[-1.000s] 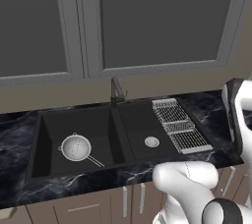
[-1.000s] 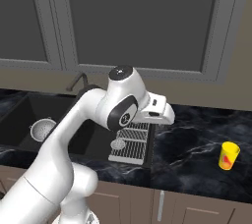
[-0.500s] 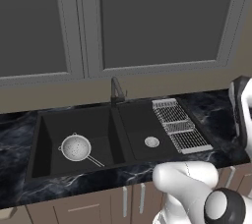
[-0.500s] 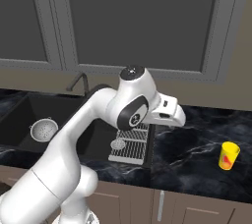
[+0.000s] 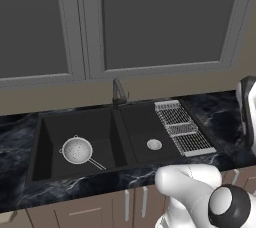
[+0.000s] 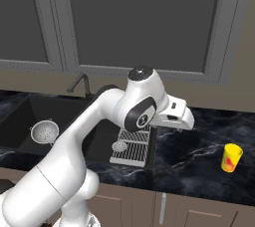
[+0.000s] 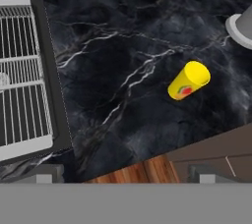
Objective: Place the strainer in the left basin and the cup in the right basin of the sink.
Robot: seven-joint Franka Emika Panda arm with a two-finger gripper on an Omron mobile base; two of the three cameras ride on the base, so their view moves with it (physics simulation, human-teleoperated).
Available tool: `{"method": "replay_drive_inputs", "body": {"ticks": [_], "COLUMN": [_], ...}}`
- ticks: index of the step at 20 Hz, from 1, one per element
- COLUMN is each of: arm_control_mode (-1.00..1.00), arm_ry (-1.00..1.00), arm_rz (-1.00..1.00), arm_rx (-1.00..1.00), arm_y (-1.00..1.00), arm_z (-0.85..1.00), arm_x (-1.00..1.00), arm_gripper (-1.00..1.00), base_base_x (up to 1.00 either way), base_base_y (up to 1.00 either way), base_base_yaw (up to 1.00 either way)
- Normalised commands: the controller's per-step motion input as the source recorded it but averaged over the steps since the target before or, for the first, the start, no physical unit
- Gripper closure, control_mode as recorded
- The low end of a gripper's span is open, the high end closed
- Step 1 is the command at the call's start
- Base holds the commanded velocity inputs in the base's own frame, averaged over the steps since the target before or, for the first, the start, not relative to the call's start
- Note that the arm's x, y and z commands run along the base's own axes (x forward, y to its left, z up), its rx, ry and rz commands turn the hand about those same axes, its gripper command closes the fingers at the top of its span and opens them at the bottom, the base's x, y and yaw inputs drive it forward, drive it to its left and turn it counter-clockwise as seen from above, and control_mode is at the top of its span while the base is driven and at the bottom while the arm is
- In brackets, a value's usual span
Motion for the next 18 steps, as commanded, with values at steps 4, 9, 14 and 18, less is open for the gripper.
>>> {"method": "replay_drive_inputs", "body": {"ticks": [4,9,14,18], "arm_control_mode": [-1.00,-1.00,-1.00,-1.00], "arm_ry": [0.00,0.00,0.00,0.00], "arm_rz": [-0.04,-0.02,0.00,0.00], "arm_rx": [0.03,0.04,0.05,0.02], "arm_y": [-0.22,-0.22,-0.20,-0.19], "arm_z": [0.00,-0.01,-0.04,-0.09], "arm_x": [0.00,0.00,0.00,0.00], "arm_gripper": [-1.00,-1.00,-1.00,-1.00], "base_base_x": [0.00,0.00,0.00,0.00], "base_base_y": [0.00,0.00,0.00,0.00], "base_base_yaw": [0.00,0.00,0.00,0.00]}}
